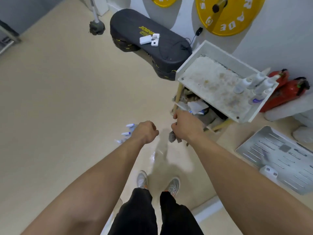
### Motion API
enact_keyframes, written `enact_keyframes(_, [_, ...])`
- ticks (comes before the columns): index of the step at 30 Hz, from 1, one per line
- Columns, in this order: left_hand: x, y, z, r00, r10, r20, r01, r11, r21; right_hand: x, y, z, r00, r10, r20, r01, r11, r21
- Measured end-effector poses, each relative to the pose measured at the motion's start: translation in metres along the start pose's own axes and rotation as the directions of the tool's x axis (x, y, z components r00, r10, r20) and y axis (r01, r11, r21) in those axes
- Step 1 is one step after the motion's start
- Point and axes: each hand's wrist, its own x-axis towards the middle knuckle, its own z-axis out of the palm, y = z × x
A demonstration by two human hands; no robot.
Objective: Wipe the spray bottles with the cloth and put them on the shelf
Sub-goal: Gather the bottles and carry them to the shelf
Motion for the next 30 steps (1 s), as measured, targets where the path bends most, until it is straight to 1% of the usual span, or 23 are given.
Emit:
enact_keyframes(3, [-0.003,-0.059,0.012,0.997,-0.080,0.021,0.081,0.996,-0.044,0.012,-0.031,0.054,0.990,-0.051,0.131,0.051,0.999,0.001])
enact_keyframes(7, [0.011,-0.152,0.040,0.985,-0.171,0.011,0.171,0.976,-0.138,0.036,-0.060,0.134,0.968,-0.037,0.249,0.047,0.998,-0.035])
enact_keyframes(9, [0.023,-0.201,0.058,0.975,-0.220,0.012,0.219,0.962,-0.162,0.053,-0.071,0.178,0.961,-0.032,0.276,0.047,0.998,-0.047])
enact_keyframes(11, [0.039,-0.247,0.076,0.962,-0.274,-0.005,0.268,0.945,-0.190,0.073,-0.079,0.225,0.959,-0.013,0.283,0.019,1.000,-0.020])
enact_keyframes(14, [0.074,-0.317,0.109,0.950,-0.313,-0.014,0.303,0.929,-0.213,0.107,-0.087,0.301,0.959,0.005,0.284,-0.012,1.000,0.021])
enact_keyframes(16, [0.104,-0.360,0.136,0.948,-0.319,-0.004,0.311,0.928,-0.206,0.132,-0.092,0.352,0.955,0.002,0.295,0.003,1.000,-0.015])
enact_keyframes(18, [0.138,-0.401,0.166,0.952,-0.307,-0.009,0.303,0.943,-0.141,0.162,-0.096,0.404,0.953,0.020,0.302,0.004,0.997,-0.079])
enact_keyframes(20, [0.163,-0.424,0.184,0.976,-0.212,-0.052,0.213,0.977,0.020,0.184,-0.098,0.429,0.952,0.056,0.302,-0.012,0.989,-0.146])
enact_keyframes(22, [0.210,-0.459,0.214,0.986,-0.048,-0.162,0.082,0.974,0.210,0.223,-0.097,0.481,0.959,0.057,0.277,-0.006,0.983,-0.183])
enact_keyframes(23, [0.234,-0.475,0.229,0.973,0.063,-0.224,0.003,0.959,0.282,0.243,-0.095,0.503,0.962,0.051,0.268,0.004,0.979,-0.203])
enact_keyframes(25, [0.277,-0.501,0.258,0.930,0.228,-0.289,-0.120,0.930,0.348,0.277,-0.090,0.543,0.969,0.022,0.246,0.046,0.963,-0.265])
enact_keyframes(26, [0.295,-0.511,0.271,0.912,0.289,-0.290,-0.167,0.909,0.381,0.294,-0.088,0.559,0.974,0.009,0.225,0.059,0.954,-0.293])
enact_keyframes(28, [0.323,-0.526,0.292,0.889,0.386,-0.246,-0.227,0.838,0.496,0.321,-0.082,0.585,0.978,-0.014,0.209,0.091,0.927,-0.364])
enact_keyframes(29, [0.333,-0.531,0.300,0.874,0.427,-0.231,-0.241,0.794,0.558,0.332,-0.080,0.595,0.979,-0.032,0.201,0.115,0.902,-0.417])
enact_keyframes(30, [0.340,-0.536,0.305,0.873,0.438,-0.216,-0.227,0.755,0.615,0.341,-0.078,0.605,0.981,-0.052,0.188,0.138,0.867,-0.479])
